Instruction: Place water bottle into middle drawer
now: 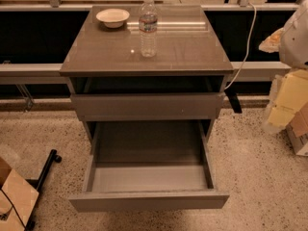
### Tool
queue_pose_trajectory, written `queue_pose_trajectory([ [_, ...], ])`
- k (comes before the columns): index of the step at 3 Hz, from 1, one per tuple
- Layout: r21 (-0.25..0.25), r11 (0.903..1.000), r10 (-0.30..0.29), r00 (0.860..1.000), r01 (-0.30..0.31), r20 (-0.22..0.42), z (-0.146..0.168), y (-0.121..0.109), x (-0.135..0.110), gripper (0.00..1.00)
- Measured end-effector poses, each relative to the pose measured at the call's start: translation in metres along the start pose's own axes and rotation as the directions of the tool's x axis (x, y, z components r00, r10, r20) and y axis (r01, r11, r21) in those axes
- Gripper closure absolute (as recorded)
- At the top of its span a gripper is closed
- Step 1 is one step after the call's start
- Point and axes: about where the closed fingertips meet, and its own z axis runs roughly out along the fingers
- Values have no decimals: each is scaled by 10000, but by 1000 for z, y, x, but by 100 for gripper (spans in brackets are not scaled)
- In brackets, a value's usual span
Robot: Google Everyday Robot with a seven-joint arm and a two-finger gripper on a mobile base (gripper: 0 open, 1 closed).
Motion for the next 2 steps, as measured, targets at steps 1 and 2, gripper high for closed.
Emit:
queue_pose_trajectory([
  [1, 48, 10000, -4, 10000, 4, 25, -1, -1, -1, 0],
  [2, 249, 9996, 87, 9972, -105, 737, 2, -14, -16, 0],
])
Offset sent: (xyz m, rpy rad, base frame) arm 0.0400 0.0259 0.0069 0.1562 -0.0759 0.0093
